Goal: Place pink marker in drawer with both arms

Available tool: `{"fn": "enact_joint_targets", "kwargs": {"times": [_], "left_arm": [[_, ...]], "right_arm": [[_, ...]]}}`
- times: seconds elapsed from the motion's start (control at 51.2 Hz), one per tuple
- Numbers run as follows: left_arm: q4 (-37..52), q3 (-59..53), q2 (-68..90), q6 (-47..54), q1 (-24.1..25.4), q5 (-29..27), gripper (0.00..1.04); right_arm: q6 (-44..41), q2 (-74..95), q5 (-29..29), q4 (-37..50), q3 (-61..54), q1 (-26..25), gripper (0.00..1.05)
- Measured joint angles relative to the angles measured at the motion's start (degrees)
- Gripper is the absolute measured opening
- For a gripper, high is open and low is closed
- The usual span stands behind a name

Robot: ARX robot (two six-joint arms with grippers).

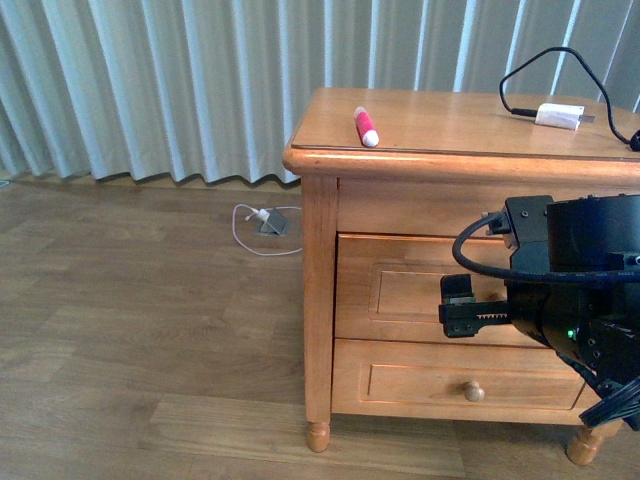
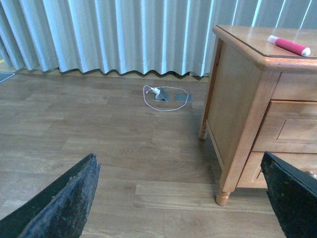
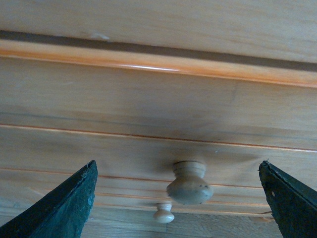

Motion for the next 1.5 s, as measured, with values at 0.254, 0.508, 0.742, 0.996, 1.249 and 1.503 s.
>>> {"fn": "enact_joint_targets", "kwargs": {"times": [0.254, 0.508, 0.742, 0.996, 1.249, 1.503], "left_arm": [[0.0, 0.0, 0.0, 0.0, 0.0, 0.0, 0.99], [0.0, 0.0, 0.0, 0.0, 0.0, 0.0, 0.99], [0.0, 0.0, 0.0, 0.0, 0.0, 0.0, 0.99], [0.0, 0.0, 0.0, 0.0, 0.0, 0.0, 0.99], [0.0, 0.0, 0.0, 0.0, 0.0, 0.0, 0.99], [0.0, 0.0, 0.0, 0.0, 0.0, 0.0, 0.99]], "right_arm": [[0.1, 2.4, -0.1, -0.3, 1.4, -1.9, 0.96], [0.2, 2.7, -0.1, -0.1, 1.5, -1.9, 0.96], [0.5, 2.7, -0.5, -0.7, 1.7, -1.9, 0.69], [1.4, 2.7, -2.0, -3.8, 2.7, -1.7, 0.3], [5.0, 1.4, -3.8, -7.4, 2.7, -2.0, 0.23], [10.5, -8.2, -7.4, -9.2, -9.6, -1.9, 0.23]]}}
